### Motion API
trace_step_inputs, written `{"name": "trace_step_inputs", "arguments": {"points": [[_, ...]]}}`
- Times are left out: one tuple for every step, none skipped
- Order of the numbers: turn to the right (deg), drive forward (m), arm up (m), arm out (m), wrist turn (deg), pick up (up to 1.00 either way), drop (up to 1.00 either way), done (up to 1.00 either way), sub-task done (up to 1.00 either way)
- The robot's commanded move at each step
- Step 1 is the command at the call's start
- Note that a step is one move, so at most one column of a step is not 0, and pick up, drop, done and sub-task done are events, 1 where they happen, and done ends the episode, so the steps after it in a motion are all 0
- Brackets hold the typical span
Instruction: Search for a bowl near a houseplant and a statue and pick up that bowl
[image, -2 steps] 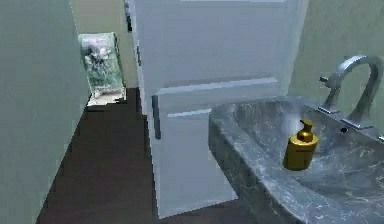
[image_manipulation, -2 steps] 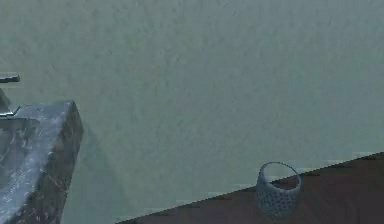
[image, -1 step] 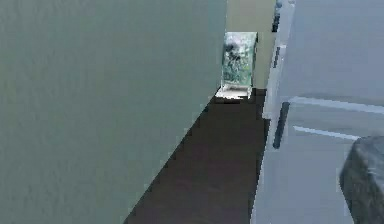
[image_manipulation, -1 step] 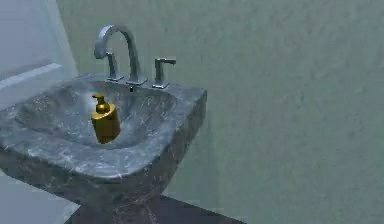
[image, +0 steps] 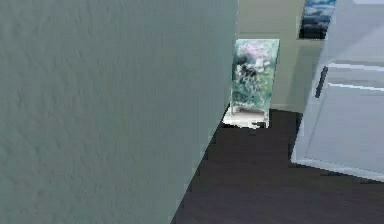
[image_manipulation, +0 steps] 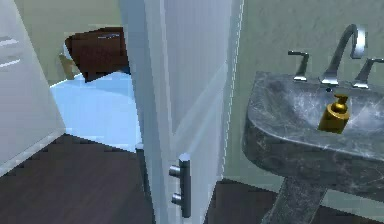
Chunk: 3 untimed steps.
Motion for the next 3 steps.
{"name": "trace_step_inputs", "arguments": {"points": [[0.0, 0.3, 0.0, 0.0, 0.0, 0.0, 0.0, 0.0, 0.0], [45.0, 0.0, 0.0, 0.0, 0.0, 0.0, 0.0, 0.0, 0.0], [45.0, 0.0, 0.0, 0.0, 0.0, 0.0, 0.0, 0.0, 0.0]]}}
